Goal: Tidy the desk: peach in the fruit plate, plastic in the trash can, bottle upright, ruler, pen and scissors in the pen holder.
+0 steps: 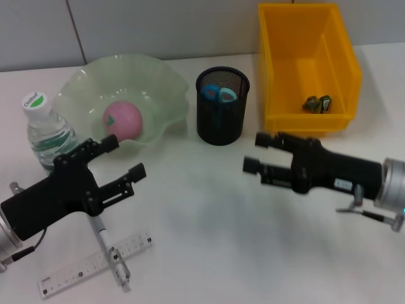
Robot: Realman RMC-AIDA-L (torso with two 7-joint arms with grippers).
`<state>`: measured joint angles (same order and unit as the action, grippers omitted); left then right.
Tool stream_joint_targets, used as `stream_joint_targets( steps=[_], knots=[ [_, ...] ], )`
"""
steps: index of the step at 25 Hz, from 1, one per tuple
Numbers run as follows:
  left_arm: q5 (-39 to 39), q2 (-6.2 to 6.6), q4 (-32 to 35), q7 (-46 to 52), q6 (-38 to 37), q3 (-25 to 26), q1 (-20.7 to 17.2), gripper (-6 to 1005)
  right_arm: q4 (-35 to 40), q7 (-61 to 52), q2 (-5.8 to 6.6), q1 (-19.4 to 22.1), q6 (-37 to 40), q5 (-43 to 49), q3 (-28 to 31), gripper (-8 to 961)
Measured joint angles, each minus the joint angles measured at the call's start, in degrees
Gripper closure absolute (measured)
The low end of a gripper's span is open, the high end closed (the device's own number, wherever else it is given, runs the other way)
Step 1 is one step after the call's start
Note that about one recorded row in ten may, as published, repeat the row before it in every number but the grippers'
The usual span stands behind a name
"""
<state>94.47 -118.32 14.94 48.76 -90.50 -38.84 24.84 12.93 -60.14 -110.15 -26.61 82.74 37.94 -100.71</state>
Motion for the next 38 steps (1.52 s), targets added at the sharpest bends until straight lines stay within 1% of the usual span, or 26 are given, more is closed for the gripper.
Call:
stream_joint_targets(
  steps=[3, 6, 8, 15, 16, 19, 20, 21, 22, 25, 26, 28, 29, 30, 31, 32, 34, 35, 36, 38],
  knots=[
    [0.06, 0.00, 1.56, 3.00, -0.04, -2.75, 0.02, 186, -1.32, -0.09, 0.32, 0.38, 0.83, 3.20, 0.01, 194],
    [0.12, 0.03, 5.16, 5.48, 0.24, -6.61, 0.04, 186, -1.51, 0.10, 0.24, 0.32, 0.55, 5.96, 0.06, 194],
    [0.36, 0.06, 6.40, 6.39, 0.39, -7.84, 0.02, 186, -1.26, 0.14, 0.17, 0.31, 0.45, 6.00, 0.08, 194],
    [3.57, 0.25, 10.75, 10.40, 0.35, -8.87, -0.42, 186, 0.13, 0.99, 0.11, -1.63, -2.94, 8.03, -0.30, 195],
    [5.00, 0.28, 12.43, 12.22, 0.04, -8.91, -0.52, 186, 0.18, 1.02, 0.14, -1.88, -3.73, 8.41, -0.18, 195],
    [6.00, 0.27, 14.27, 13.71, -0.31, -8.97, -0.60, 186, 0.20, 1.05, 0.41, -2.32, -6.43, 8.77, 0.28, 195],
    [6.62, 0.24, 15.78, 15.12, -0.44, -9.03, -0.62, 186, 0.20, 1.05, 0.41, -2.32, -6.43, 8.77, 0.28, 195],
    [8.34, 0.18, 19.73, 18.78, -0.61, -9.79, -0.65, 186, 0.18, 1.02, 0.82, -2.36, -6.74, 9.36, 0.68, 195],
    [8.34, 0.18, 19.73, 18.78, -0.61, -9.79, -0.65, 186, 0.18, 1.02, 0.82, -2.36, -6.74, 9.36, 0.68, 195],
    [11.32, 0.20, 27.36, 25.41, -1.19, -11.71, -0.55, 186, -0.38, -0.36, 1.72, -3.05, -6.77, 11.45, 1.10, 195],
    [12.33, 0.23, 29.94, 27.52, -1.71, -12.17, -0.50, 186, -0.86, -1.49, 2.24, -3.68, -6.70, 11.90, 1.03, 195],
    [14.55, 0.22, 35.03, 30.73, -3.54, -12.70, -0.45, 186, -1.01, -2.30, 2.47, -3.94, -6.59, 12.29, 0.95, 195],
    [15.84, 0.17, 37.83, 32.52, -4.73, -13.02, -0.30, 186, -0.90, -4.53, 2.89, -4.54, -6.36, 14.44, 0.92, 195],
    [16.85, 0.14, 40.05, 34.05, -5.56, -13.60, -0.17, 186, -0.90, -4.53, 2.89, -4.54, -6.36, 14.44, 0.92, 195],
    [18.66, 0.10, 44.47, 37.37, -6.70, -15.39, 0.18, 186, -0.69, -7.13, 3.26, -5.38, -6.23, 18.06, 0.99, 195],
    [18.66, 0.10, 44.47, 37.37, -6.70, -15.39, 0.18, 186, -0.69, -7.13, 3.26, -5.38, -6.23, 18.06, 0.99, 195],
    [21.12, 0.14, 49.59, 41.60, -7.46, -18.34, 0.79, 186, -0.60, -9.38, 3.61, -6.49, -6.16, 21.78, 0.99, 196],
    [22.37, 0.15, 51.03, 43.50, -7.82, -19.34, 1.23, 186, -0.58, -10.22, 3.77, -7.06, -6.13, 23.56, 0.99, 196],
    [23.60, 0.15, 52.30, 45.14, -8.23, -20.26, 1.76, 186, -0.58, -10.78, 3.98, -7.83, -6.11, 25.23, 1.00, 196],
    [26.46, 0.01, 54.28, 49.29, -9.72, -22.15, 3.49, 187, -0.58, -10.88, 4.17, -8.24, -6.11, 25.71, 0.97, 196]
  ],
)
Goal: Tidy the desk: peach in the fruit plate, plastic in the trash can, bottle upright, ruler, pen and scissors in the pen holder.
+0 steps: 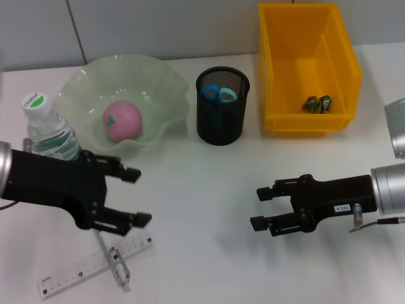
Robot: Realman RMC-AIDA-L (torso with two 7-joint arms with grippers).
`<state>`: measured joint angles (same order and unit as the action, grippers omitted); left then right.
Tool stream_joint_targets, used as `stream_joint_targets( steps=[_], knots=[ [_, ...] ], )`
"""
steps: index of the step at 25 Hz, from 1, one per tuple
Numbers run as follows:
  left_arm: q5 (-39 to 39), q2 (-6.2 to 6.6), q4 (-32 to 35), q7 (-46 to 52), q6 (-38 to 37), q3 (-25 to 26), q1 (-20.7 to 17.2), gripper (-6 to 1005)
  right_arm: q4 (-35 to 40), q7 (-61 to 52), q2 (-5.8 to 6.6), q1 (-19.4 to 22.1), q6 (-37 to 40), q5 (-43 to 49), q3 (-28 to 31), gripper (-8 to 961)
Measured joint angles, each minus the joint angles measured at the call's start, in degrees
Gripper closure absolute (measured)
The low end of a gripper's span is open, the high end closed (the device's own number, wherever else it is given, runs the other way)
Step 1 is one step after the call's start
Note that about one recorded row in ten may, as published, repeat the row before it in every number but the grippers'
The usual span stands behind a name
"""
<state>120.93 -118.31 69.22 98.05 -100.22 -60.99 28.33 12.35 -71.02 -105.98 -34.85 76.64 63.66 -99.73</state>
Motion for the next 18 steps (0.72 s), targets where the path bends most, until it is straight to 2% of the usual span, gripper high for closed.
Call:
stream_joint_targets(
  steps=[3, 7, 18],
  knots=[
    [4.74, -0.15, 1.09, 5.42, -1.11, -3.32, 2.91, 187, 0.03, -0.01, 0.41, -0.92, 0.01, 0.99, -0.08, 196],
    [6.81, -0.28, 0.74, 7.61, -0.16, -5.47, 4.26, 187, 0.10, -0.15, 0.76, -2.28, -0.06, 2.41, -0.19, 196],
    [8.49, -0.42, 0.20, 12.60, 6.78, -13.70, 4.38, 187, 0.92, 0.33, 0.82, -2.96, -0.59, 2.55, 0.01, 196]
  ],
)
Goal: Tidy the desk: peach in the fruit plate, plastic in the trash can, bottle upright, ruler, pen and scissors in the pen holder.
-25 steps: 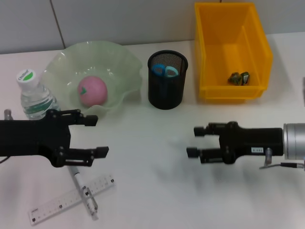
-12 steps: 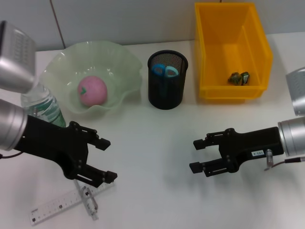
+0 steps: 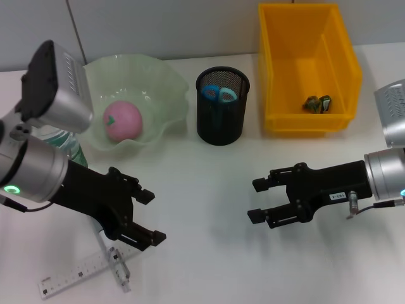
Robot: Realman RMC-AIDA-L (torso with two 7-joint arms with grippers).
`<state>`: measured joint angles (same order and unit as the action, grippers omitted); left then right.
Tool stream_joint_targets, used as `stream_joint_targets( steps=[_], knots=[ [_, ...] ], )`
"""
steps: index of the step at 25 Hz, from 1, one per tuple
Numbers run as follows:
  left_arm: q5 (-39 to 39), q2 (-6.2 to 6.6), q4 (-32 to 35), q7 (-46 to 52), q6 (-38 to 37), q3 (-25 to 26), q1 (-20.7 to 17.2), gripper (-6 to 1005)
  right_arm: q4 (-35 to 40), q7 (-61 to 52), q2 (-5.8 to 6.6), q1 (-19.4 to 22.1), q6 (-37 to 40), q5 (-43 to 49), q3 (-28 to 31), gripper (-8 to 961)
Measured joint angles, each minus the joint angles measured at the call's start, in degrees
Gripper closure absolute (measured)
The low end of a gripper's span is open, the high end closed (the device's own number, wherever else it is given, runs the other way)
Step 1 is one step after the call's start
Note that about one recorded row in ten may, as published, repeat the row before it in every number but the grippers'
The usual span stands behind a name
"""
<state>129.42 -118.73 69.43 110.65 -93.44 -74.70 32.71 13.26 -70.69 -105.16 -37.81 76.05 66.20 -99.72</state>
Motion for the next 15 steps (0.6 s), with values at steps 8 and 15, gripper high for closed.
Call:
stream_joint_targets(
  steps=[8, 15],
  knots=[
    [2.00, -0.05, -0.69, 4.39, 5.29, -6.69, -1.05, 187, 0.01, 0.04, 0.10, -0.65, -0.11, 1.15, 0.03, 196],
    [2.60, -0.10, -0.74, 5.55, 7.24, -9.01, -2.08, 187, 1.06, 0.23, 0.14, -0.55, -1.24, 2.43, 0.09, 196]
  ],
)
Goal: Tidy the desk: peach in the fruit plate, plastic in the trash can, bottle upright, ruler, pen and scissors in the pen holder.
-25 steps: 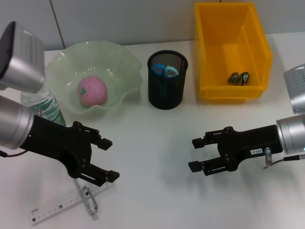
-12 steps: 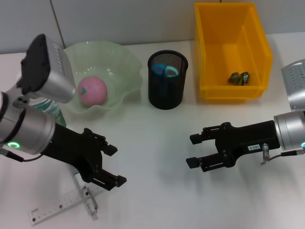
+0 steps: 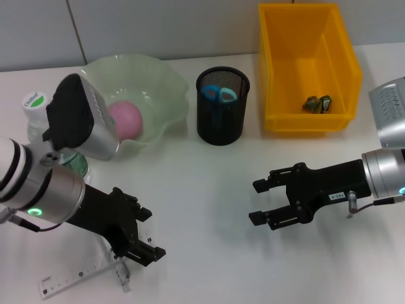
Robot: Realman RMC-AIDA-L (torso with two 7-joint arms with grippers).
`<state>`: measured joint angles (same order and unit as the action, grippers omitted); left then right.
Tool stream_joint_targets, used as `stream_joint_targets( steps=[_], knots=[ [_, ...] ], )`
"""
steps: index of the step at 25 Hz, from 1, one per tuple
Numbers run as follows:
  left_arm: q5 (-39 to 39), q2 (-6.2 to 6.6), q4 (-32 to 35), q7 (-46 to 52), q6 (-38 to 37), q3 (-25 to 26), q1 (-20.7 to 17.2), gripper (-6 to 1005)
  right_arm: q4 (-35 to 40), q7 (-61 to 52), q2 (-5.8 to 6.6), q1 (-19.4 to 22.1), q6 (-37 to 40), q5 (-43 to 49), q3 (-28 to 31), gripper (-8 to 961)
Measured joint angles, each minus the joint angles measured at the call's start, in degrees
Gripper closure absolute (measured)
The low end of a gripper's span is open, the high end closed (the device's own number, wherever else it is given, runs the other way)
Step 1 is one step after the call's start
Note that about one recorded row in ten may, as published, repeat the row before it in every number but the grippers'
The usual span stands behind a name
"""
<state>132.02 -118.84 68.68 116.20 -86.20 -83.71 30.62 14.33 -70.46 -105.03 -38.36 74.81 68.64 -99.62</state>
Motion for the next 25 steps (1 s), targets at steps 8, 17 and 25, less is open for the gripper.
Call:
stream_joint_targets(
  steps=[8, 17, 25],
  knots=[
    [0.61, 0.10, 0.14, 1.54, 4.28, -2.77, -2.06, 187, 0.17, 0.04, 0.00, -0.15, -0.20, 0.01, -0.06, 197],
    [0.61, 0.07, 1.87, 1.07, 5.13, -4.12, -4.19, 187, 0.17, 0.06, 0.00, -0.15, -0.34, 0.50, 0.06, 197],
    [0.61, 0.17, 2.24, 0.01, 7.27, -5.56, -5.65, 187, 0.24, 0.06, 0.00, -0.23, -0.37, 0.54, 0.05, 197]
  ],
)
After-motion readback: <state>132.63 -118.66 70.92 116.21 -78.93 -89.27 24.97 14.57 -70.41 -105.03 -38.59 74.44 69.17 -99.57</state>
